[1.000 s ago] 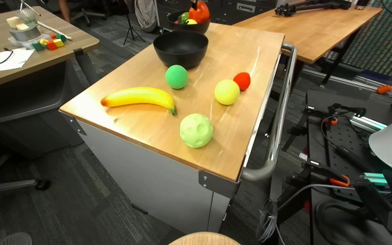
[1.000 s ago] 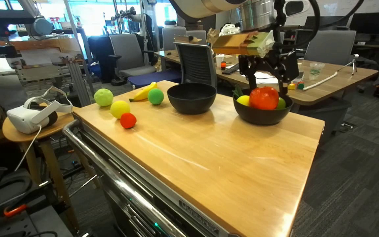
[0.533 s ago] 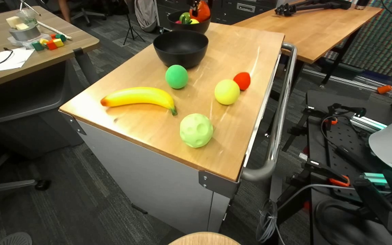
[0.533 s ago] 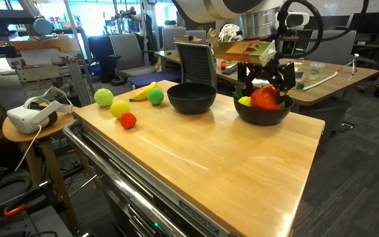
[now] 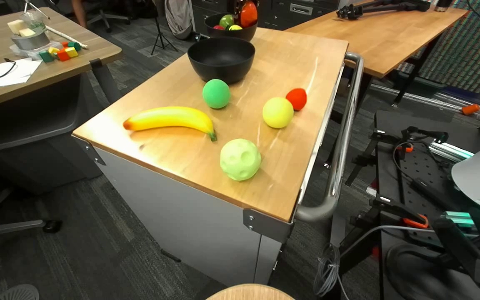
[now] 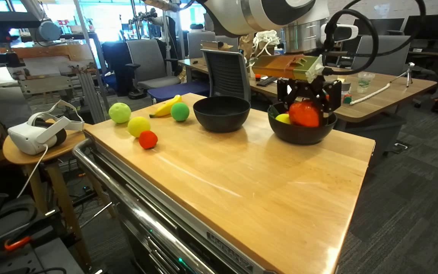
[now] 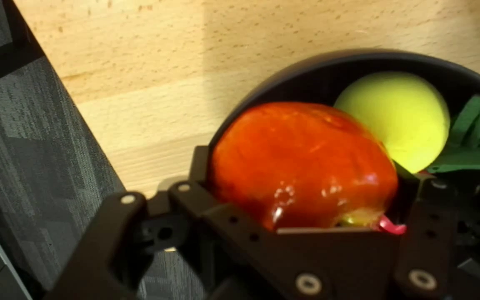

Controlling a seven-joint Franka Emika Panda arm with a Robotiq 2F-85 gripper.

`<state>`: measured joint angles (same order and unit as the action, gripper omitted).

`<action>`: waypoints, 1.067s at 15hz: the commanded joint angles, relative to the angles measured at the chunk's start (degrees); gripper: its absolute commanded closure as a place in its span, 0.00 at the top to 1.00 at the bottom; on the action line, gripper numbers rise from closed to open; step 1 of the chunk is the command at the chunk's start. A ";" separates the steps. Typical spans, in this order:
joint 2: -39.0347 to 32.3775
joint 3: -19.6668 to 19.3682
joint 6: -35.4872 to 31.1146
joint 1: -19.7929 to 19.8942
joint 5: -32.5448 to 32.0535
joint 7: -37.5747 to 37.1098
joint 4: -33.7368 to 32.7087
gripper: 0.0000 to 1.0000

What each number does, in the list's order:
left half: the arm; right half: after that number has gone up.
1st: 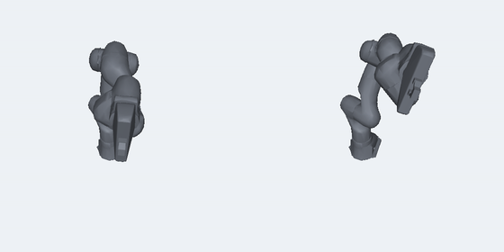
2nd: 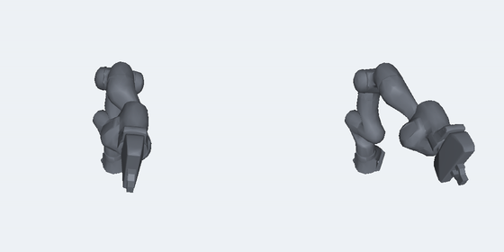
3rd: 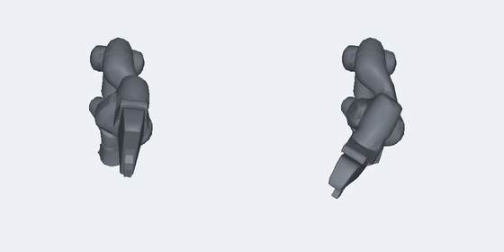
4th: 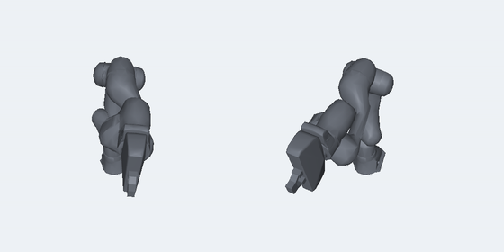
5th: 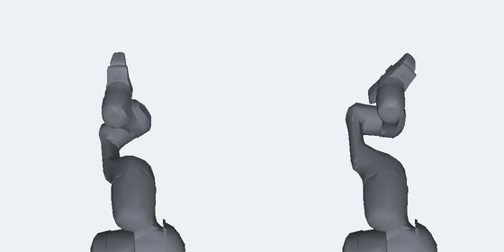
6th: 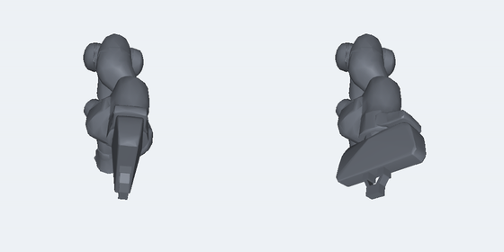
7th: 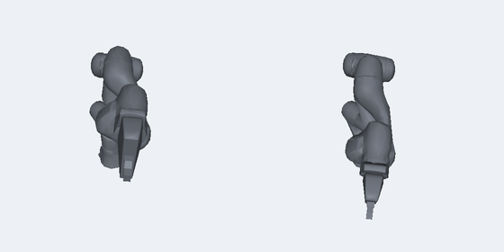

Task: Pick the objects in the bowls and put them on the counter

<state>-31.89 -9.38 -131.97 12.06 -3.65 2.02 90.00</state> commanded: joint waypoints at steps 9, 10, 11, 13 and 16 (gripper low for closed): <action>6.48 -1.07 -0.73 -1.62 -2.66 -1.60 -0.45 0.60; 7.60 -2.44 -0.65 -2.51 -4.94 -3.51 0.66 0.60; 8.70 -4.51 -0.63 -3.96 -9.17 -6.69 2.33 0.60; 10.59 -7.46 1.20 -6.25 -17.05 -13.05 5.52 0.60; 11.73 -8.07 7.38 -7.34 -22.02 -18.55 9.84 0.60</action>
<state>-23.21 -16.16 -128.68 6.89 -21.60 -11.34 94.36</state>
